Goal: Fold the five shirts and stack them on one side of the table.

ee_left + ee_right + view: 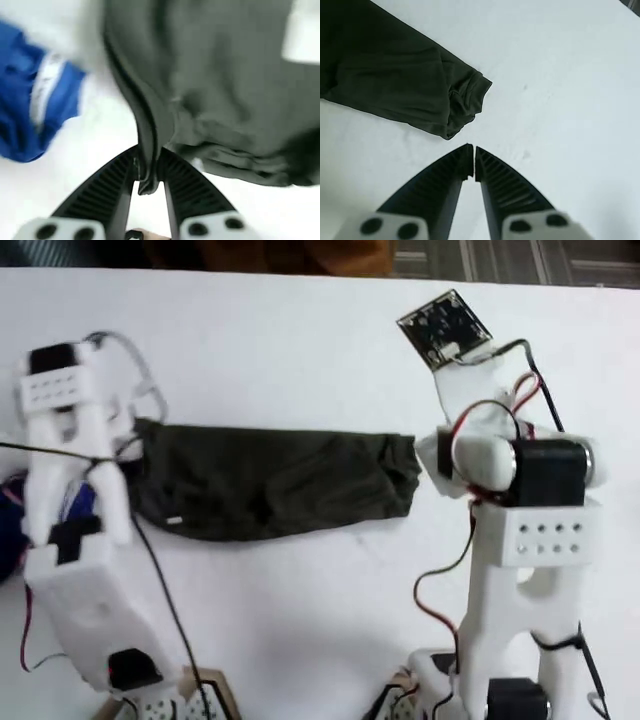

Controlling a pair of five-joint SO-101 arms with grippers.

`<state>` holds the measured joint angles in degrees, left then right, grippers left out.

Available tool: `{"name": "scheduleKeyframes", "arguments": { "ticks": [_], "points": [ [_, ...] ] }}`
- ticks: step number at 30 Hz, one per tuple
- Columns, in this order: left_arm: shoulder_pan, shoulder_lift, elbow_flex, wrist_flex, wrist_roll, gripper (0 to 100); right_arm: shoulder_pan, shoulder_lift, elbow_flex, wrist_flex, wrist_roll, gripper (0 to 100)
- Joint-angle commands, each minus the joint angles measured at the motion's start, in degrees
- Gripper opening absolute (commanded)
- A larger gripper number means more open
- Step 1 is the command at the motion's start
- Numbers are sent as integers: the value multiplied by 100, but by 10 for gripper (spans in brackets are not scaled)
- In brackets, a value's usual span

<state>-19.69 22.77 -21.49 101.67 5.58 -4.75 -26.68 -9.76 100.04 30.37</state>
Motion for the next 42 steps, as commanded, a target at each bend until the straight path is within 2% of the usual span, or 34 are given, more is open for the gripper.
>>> {"name": "scheduleKeyframes", "arguments": {
  "ticks": [1, 5, 8, 20, 25, 33, 42],
  "points": [
    [800, -571, -215, 70, 53, 25, 259, -251, -18, 84, 44, 18],
    [1662, -712, -242, 53, 44, 25, 848, -295, -18, 92, 53, 18],
    [2312, -633, -576, 44, 44, 26, 1288, -374, -18, 101, 387, 18],
    [4545, 932, -3099, 18, 44, 25, 2976, -1051, -9, 110, 1275, 18],
    [5037, 1635, -4215, 35, 44, 26, 3749, -1015, -9, 101, 1600, 18],
    [5670, 2312, -5393, -35, 9, 27, 4462, -1015, -9, 92, 1908, 18],
    [6092, 2796, -5622, -360, 9, 27, 4602, -1015, -9, 84, 1916, 18]
  ]
}}
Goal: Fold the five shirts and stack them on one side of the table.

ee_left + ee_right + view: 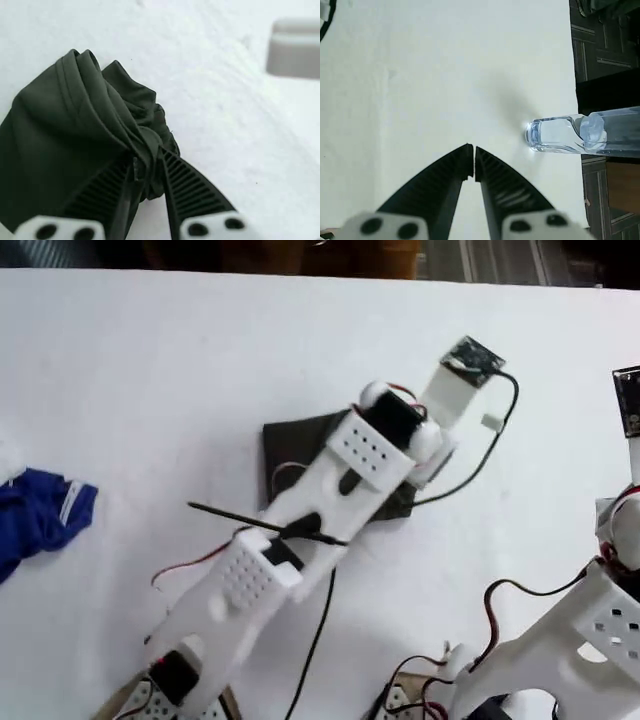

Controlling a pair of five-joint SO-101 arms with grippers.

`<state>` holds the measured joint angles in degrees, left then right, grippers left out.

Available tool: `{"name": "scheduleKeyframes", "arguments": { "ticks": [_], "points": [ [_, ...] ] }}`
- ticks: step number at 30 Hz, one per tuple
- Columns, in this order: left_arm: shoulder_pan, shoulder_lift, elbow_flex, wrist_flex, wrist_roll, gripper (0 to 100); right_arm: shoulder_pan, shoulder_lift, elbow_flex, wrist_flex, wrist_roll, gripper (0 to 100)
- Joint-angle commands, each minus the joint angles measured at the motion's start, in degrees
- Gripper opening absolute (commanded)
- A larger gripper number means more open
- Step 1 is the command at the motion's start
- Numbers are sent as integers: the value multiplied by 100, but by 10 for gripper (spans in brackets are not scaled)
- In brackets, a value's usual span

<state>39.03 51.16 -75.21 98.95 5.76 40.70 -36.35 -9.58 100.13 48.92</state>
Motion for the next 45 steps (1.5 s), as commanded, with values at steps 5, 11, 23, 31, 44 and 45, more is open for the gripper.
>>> {"name": "scheduleKeyframes", "arguments": {
  "ticks": [5, 11, 23, 31, 44, 45],
  "points": [
    [281, -35, -198, -211, -9, 27, 119, -48, -35, 31, 62, 18],
    [325, -26, -84, -325, -9, 38, 330, -48, -35, -198, 62, 18],
    [325, -237, -514, -105, 26, 229, 312, -40, -26, -207, 44, 18],
    [-2154, -800, -488, 352, 782, 229, -4, -40, 1301, -980, 9, 18],
    [-3631, -897, 2695, 325, 905, 229, -3609, 418, 2233, -1895, -651, 18],
    [-3631, -844, 2677, 325, 914, 229, -3829, 602, 2224, -1991, -651, 18]
  ]
}}
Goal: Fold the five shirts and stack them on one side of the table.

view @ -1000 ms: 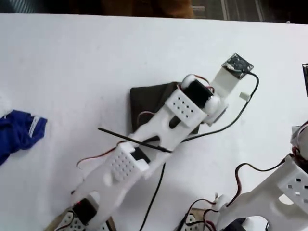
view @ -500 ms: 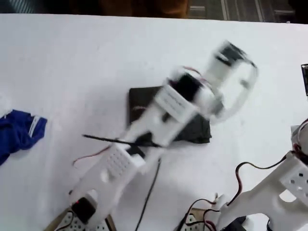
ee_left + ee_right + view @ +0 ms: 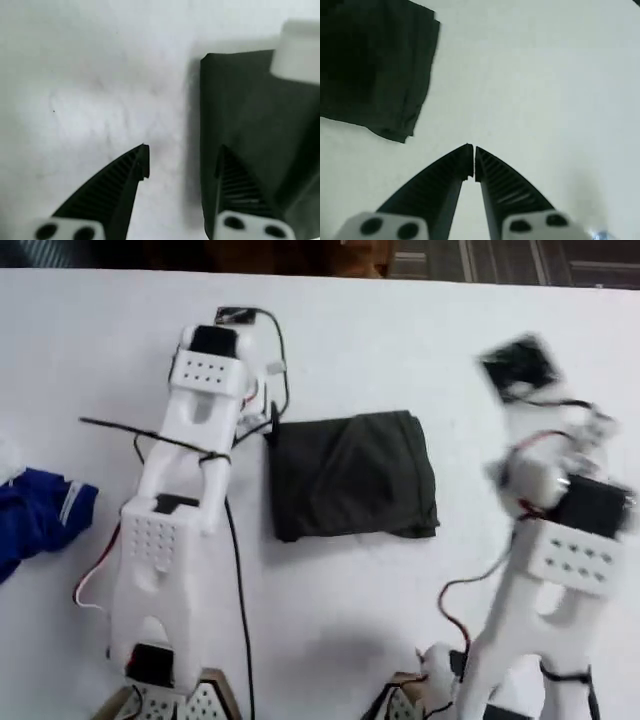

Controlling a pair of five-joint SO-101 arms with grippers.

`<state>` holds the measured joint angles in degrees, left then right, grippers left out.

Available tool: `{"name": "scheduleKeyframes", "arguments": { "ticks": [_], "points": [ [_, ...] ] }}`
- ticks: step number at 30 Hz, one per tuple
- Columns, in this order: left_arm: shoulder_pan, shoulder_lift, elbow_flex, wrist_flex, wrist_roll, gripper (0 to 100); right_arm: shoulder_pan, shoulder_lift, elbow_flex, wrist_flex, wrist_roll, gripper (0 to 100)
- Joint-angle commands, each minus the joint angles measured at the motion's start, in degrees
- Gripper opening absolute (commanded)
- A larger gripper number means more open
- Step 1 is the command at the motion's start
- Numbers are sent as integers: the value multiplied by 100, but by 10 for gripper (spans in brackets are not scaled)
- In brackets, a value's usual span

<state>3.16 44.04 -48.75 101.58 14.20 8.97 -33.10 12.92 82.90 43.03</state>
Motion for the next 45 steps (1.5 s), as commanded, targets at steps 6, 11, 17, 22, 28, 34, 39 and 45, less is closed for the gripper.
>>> {"name": "scheduleKeyframes", "arguments": {
  "ticks": [6, 11, 17, 22, 28, 34, 39, 45],
  "points": [
    [141, 158, 40, -62, 202, 215, -1420, 1596, -35, -831, -642, 18],
    [167, 448, 40, -360, 448, 103, -1648, 2563, -35, -787, -949, 18],
    [176, 712, 40, -607, 448, 94, -1666, 3090, -26, -804, -1160, 18],
    [176, 923, 31, -721, 448, 93, -1648, 3565, 0, -673, -1310, 18],
    [176, 1108, 31, -738, 448, 91, -1613, 3846, 0, -576, -1705, 18],
    [176, 1125, 31, -747, 448, 91, -1490, 3881, 9, -259, -1723, 18],
    [176, 1125, 40, -782, 448, 91, -1130, 3881, 26, -57, -1723, 18],
    [176, 1134, 48, -862, 448, 91, -980, 3802, 246, 119, -1732, 18]
  ]
}}
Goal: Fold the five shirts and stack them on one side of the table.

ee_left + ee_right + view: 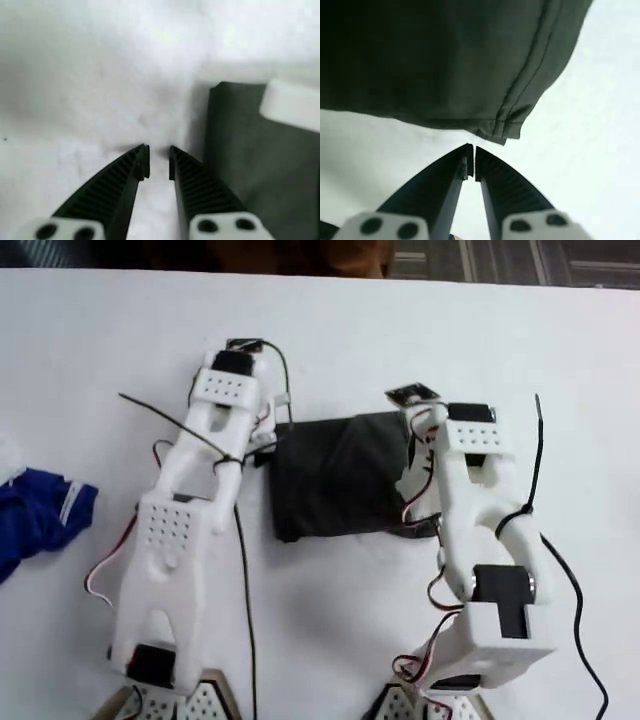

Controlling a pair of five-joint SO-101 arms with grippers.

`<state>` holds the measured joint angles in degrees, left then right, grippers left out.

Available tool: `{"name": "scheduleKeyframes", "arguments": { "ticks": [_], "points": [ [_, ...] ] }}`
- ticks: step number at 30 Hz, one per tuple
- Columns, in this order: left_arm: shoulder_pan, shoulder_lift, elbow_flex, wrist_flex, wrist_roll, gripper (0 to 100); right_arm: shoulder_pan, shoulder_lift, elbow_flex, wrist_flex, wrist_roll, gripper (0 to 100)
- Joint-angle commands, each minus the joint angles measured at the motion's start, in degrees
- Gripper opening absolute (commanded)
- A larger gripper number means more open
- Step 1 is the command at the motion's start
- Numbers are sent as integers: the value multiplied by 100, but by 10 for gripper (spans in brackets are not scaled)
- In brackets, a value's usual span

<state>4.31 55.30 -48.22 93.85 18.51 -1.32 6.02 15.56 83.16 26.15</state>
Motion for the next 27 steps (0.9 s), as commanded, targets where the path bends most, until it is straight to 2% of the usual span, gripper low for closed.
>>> {"name": "scheduleKeyframes", "arguments": {
  "ticks": [1, 7, 10, 12, 20, 27],
  "points": [
    [62, 9, -4, -97, 18, 91, 31, -180, -62, 92, -44, 18],
    [35, 132, -22, -149, 18, 91, -242, -532, -1178, -409, -35, 18],
    [44, 132, -22, -149, 18, 91, -541, -75, -1714, -743, -44, 18],
    [53, 132, -22, -158, 18, 91, -734, 532, -2013, -725, -352, 18],
    [35, 132, -22, -141, 18, 91, -769, 2756, -3833, 514, -1011, 18],
    [35, 141, -22, -158, 18, 91, -514, 3169, -4536, 1279, -1081, 18]
  ]
}}
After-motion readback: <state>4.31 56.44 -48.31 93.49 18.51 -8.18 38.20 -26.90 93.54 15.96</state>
